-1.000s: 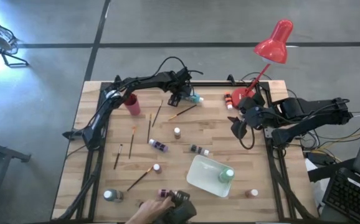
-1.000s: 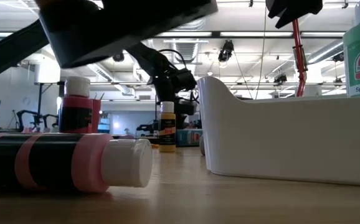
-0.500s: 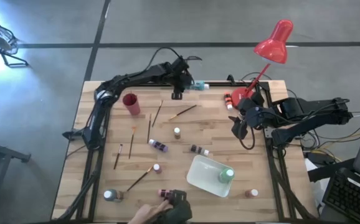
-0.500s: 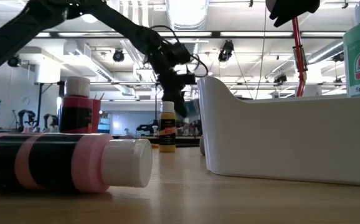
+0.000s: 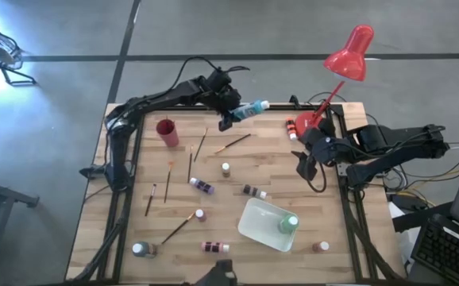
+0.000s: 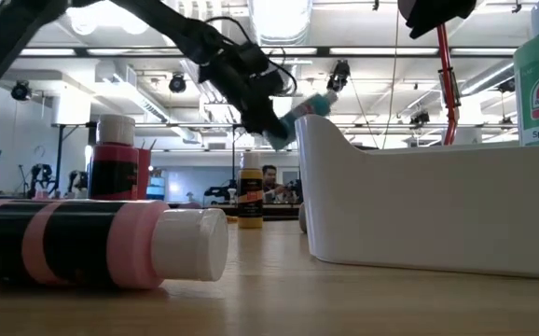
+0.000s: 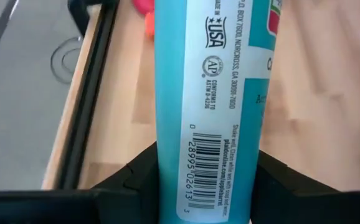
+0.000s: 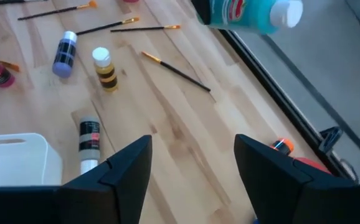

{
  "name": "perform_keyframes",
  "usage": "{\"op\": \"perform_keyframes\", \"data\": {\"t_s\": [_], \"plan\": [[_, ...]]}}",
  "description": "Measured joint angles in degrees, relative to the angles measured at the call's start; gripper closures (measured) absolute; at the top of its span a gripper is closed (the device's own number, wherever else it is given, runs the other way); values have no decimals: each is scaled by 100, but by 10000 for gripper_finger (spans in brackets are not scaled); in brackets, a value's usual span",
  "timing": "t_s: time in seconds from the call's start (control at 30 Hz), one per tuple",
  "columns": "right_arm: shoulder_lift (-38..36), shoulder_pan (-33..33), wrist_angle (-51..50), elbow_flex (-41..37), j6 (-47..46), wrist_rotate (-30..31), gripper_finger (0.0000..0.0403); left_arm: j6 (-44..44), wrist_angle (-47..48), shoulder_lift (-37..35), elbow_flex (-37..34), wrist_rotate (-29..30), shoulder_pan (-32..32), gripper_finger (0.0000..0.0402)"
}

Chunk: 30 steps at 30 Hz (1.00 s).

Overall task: Pick & Place Paint Supplies
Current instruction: Put the light blue paint bottle into the white bin

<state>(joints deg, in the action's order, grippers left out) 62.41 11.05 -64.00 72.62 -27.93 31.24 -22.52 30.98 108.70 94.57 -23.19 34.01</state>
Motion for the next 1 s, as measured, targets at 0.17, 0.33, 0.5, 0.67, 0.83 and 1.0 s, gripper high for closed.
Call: {"op": "perform_keyframes", "data": {"t_s": [0.17, 0.33, 0.5, 0.67, 0.83, 1.0], "plan": [[-2, 157, 514, 0, 422, 31, 165, 619, -1314, -637, -1183, -312, -95, 230], [-2, 233, 1429, 0, 1096, 40, 155, 1531, -2958, -1278, -2437, -715, -243, 230], [-1, 229, 2329, -8, 1568, 42, 148, 2226, -4725, -1755, -3379, -774, -656, 230], [0, 231, 3319, -59, 1940, -88, 150, 2533, -5963, -1918, -3685, -637, -1213, 231], [0, 233, 3454, -64, 1977, -293, 166, 2376, -5902, -1872, -3614, -186, -1739, 231], [0, 232, 3457, -64, 1885, -347, 176, 2259, -6013, -1896, -3504, -111, -2051, 231]]}}
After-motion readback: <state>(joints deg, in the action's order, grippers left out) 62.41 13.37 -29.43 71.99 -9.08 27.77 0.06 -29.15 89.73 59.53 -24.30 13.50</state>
